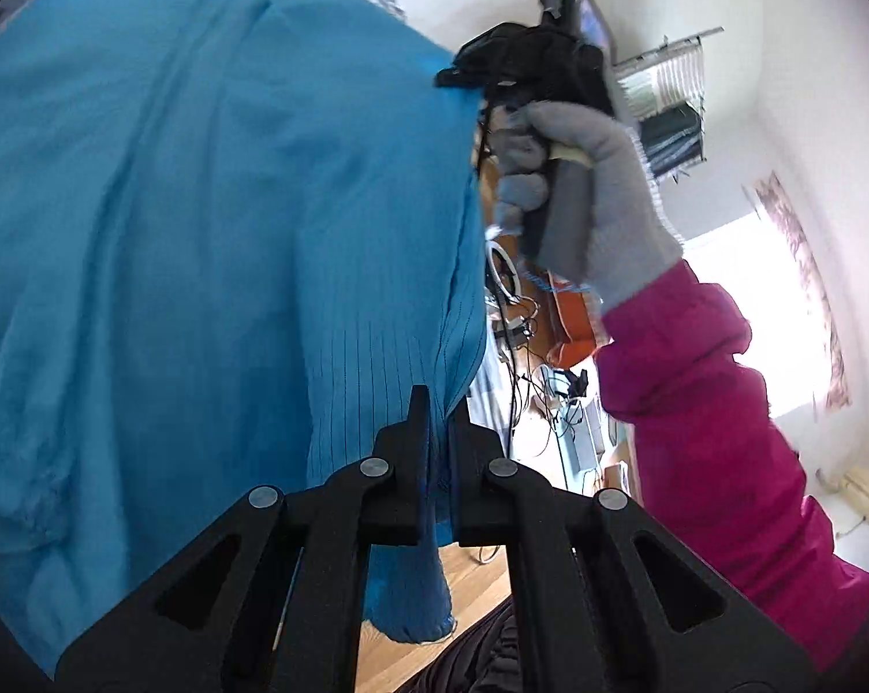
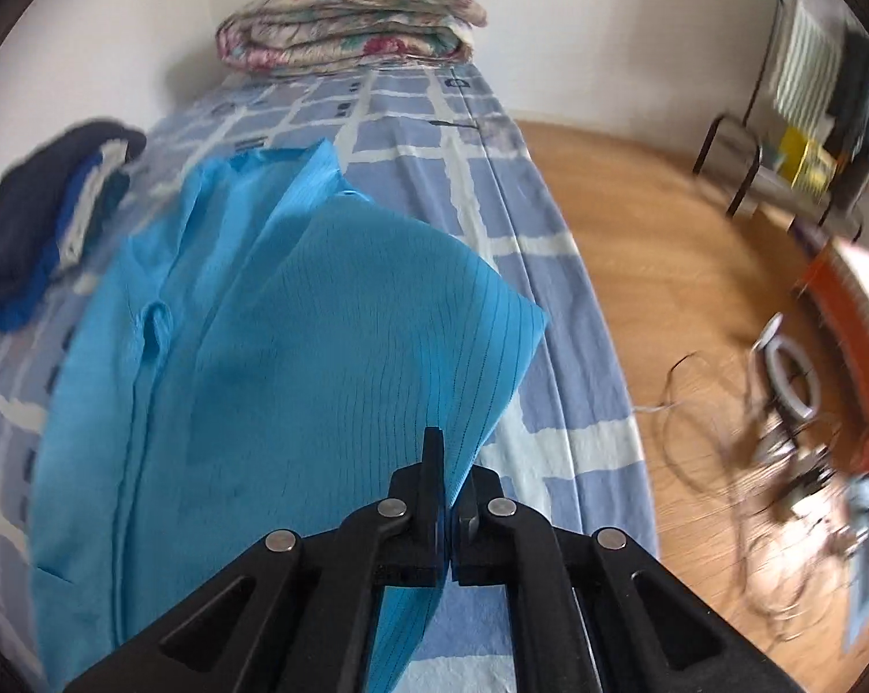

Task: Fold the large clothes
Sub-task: 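Grasp the jacket hem with the right tool while the left tool grasps the jacket side, then open both tools and lift them above the jacket strip, then grasp the jacket hem end with both tools side by side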

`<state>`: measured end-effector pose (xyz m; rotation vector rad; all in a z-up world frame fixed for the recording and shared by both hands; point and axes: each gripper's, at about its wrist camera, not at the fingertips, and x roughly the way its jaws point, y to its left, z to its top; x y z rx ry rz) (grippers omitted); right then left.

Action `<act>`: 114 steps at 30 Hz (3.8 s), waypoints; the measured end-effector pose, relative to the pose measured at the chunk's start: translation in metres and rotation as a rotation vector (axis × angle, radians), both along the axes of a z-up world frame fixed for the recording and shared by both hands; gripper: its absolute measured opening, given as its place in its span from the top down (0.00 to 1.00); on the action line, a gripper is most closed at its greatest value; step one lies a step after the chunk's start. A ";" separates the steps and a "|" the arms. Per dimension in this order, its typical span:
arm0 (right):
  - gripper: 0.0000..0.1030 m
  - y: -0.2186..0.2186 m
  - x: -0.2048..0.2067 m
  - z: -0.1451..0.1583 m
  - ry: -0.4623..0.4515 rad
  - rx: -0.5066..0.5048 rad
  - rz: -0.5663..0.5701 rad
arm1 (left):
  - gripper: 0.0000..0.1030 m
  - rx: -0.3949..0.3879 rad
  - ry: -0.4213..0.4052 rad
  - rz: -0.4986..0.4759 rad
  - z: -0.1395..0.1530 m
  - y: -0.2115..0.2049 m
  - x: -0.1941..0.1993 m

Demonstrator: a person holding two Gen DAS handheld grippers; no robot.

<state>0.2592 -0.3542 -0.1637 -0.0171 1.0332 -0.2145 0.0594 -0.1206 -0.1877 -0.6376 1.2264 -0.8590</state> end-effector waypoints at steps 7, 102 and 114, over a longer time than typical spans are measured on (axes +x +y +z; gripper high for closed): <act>1.00 0.089 0.016 -0.001 0.030 -0.229 0.180 | 0.98 -0.026 0.079 0.074 -0.024 0.045 -0.007; 0.53 0.043 -0.259 -0.066 0.198 0.661 0.187 | 0.46 0.232 0.205 0.184 -0.048 0.224 0.037; 0.64 0.044 -0.256 -0.092 0.182 0.934 0.182 | 0.59 0.136 0.227 0.111 -0.052 0.195 0.031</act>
